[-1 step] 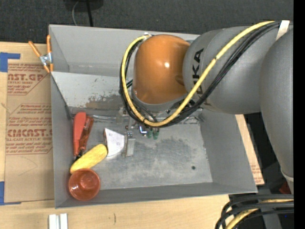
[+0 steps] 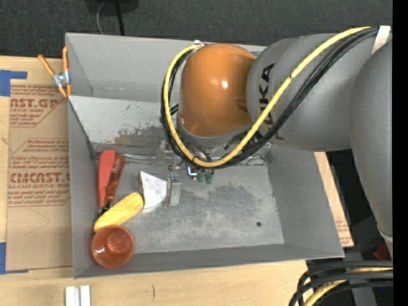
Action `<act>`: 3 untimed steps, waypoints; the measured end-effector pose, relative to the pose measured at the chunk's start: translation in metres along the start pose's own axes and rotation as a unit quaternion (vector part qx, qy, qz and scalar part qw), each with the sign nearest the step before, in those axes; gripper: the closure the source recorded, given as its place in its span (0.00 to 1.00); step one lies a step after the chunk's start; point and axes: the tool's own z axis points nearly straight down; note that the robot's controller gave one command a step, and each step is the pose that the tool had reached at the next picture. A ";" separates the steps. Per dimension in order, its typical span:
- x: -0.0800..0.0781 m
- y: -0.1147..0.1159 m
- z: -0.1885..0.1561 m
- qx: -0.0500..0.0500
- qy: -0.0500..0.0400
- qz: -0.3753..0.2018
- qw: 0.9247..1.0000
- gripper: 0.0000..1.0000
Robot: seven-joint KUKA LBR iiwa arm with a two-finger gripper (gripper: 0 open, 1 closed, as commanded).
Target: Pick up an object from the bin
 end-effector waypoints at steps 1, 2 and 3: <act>-0.002 0.009 0.040 -0.001 -0.003 -0.018 1.000 0.00; 0.004 0.007 0.092 -0.001 0.000 0.027 1.000 0.00; 0.004 0.009 0.108 0.001 0.001 0.080 0.997 0.00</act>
Offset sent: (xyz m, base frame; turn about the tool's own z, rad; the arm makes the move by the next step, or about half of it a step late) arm -0.0105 0.0024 -0.1392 0.2309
